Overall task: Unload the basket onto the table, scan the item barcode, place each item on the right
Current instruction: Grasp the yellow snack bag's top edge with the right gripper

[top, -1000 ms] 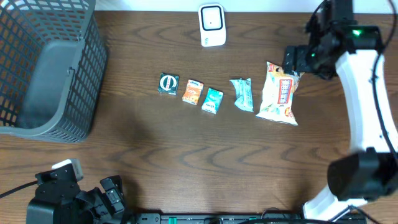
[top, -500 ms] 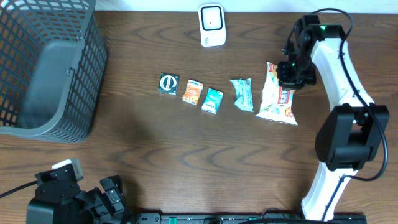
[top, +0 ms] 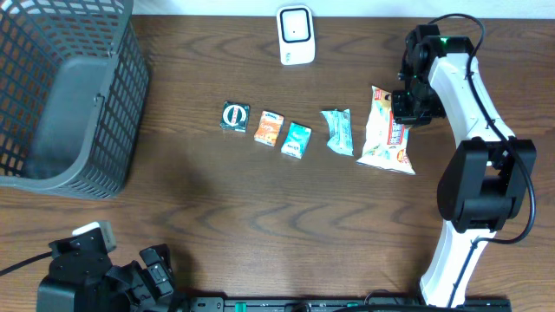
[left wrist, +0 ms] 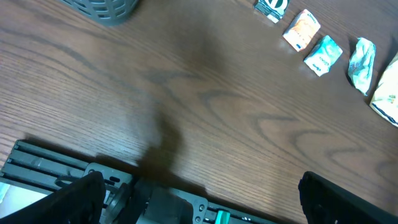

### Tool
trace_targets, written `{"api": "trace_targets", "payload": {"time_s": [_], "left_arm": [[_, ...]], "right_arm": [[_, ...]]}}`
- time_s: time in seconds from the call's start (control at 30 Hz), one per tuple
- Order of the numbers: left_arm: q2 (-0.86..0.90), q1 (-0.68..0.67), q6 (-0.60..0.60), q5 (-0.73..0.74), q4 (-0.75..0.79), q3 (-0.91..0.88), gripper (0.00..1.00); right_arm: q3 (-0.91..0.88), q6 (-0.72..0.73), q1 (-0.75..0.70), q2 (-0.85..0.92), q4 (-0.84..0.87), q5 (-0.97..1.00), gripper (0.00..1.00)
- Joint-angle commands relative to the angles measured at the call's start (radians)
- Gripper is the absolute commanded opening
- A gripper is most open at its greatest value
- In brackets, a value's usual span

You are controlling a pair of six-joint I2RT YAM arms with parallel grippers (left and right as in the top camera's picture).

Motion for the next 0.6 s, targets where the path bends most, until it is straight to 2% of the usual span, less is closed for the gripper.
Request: {"api": "trace_targets", "payload": {"time_s": [0.0, 0.43, 0.57], "left_arm": [[0.002, 0.004, -0.009, -0.006, 0.0, 0.0, 0.98], [0.002, 0.004, -0.009, -0.006, 0.0, 0.0, 0.97], [0.002, 0.004, -0.009, -0.006, 0.0, 0.0, 0.98]], "right_arm": [[-0.01, 0.012, 0.002, 0.004, 0.021, -0.004, 0.02], [-0.013, 0.012, 0.003, 0.005, 0.047, -0.043, 0.01], [-0.072, 0.012, 0.003, 0.005, 0.101, -0.043, 0.01]]}}
